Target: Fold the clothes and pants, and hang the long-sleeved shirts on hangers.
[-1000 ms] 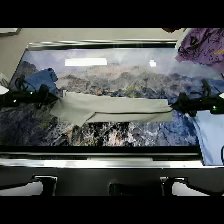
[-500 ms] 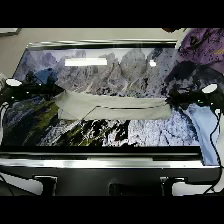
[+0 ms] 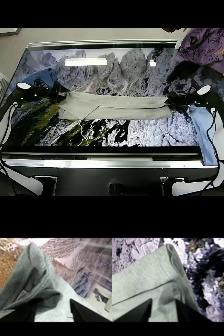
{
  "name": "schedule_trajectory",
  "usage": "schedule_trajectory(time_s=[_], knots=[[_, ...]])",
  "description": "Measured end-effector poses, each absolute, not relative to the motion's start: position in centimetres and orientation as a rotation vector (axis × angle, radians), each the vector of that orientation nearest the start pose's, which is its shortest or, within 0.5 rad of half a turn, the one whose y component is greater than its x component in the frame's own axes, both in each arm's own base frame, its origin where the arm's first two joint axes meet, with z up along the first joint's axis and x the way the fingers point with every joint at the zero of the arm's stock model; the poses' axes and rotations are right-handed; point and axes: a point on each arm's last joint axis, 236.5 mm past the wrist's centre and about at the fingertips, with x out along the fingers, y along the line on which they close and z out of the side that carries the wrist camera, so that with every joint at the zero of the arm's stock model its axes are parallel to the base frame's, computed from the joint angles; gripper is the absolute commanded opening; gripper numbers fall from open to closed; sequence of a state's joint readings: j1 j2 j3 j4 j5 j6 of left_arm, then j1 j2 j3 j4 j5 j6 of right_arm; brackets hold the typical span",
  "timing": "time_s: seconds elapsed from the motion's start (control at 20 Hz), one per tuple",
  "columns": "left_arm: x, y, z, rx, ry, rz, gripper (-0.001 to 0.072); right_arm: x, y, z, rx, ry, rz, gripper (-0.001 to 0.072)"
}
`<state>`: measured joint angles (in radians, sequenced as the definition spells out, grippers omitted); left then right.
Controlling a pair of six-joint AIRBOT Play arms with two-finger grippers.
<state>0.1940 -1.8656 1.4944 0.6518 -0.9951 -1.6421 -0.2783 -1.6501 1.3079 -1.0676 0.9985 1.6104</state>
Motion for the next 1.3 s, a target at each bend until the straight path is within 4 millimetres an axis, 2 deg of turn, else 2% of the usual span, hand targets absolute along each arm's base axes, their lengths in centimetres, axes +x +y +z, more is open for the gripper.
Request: schedule_trajectory(time_s=[0.15,0.3,0.4,0.6,0.75,0.85,0.95,1.05,1.1,1.15,1.2,1.25,1.3], knots=[[54.3,-5.1,-3.4,-1.083,1.15,-0.146,0.0533,46.1,-4.2,-5.1,0.734,1.265,-0.09,0.063],[54.2,-3.6,-0.7,-0.979,1.118,-0.157,0.0533,45.2,-6.7,-4.5,0.84,1.284,-0.094,0.0643],[53.7,-2.2,0.9,-0.889,1.101,-0.14,0.0533,44.7,-7.5,-4.8,0.931,1.298,-0.051,0.0675],[52.2,0.2,3.1,-0.713,1.09,-0.087,0.0533,44.1,-7.1,-6.2,1.015,1.34,0.053,0.0676],[51.2,1.3,4.0,-0.637,1.098,-0.055,0.0532,44.5,-6.3,-7.2,1.052,1.34,0.108,0.0671],[50.8,1.6,4.2,-0.618,1.106,-0.043,0.0532,44.8,-5.4,-7.9,1.06,1.349,0.133,0.0641],[50.5,1.6,4.2,-0.601,1.114,-0.038,0.0532,45.2,-4.2,-8.4,1.049,1.359,0.159,0.0453],[50.4,1.2,4.3,-0.591,1.12,-0.042,0.0532,45.6,-3.0,-8.9,1.018,1.367,0.171,0.0139],[50.4,0.8,4.3,-0.58,1.124,-0.048,0.0523,45.7,-2.5,-9.1,1.004,1.371,0.177,0.0036],[50.3,0.2,4.3,-0.569,1.128,-0.059,0.0423,45.9,-2.2,-9.2,0.992,1.369,0.178,0.0034],[50.3,-0.4,4.3,-0.56,1.132,-0.072,0.019,46.0,-1.9,-9.2,0.978,1.368,0.179,0.0034],[50.3,-1.4,4.2,-0.546,1.139,-0.088,0.0024,46.1,-1.9,-8.9,0.961,1.36,0.177,0.0033],[50.2,-2.5,4.1,-0.532,1.147,-0.108,0.002,46.3,-2.0,-8.2,0.939,1.349,0.174,0.0033]])
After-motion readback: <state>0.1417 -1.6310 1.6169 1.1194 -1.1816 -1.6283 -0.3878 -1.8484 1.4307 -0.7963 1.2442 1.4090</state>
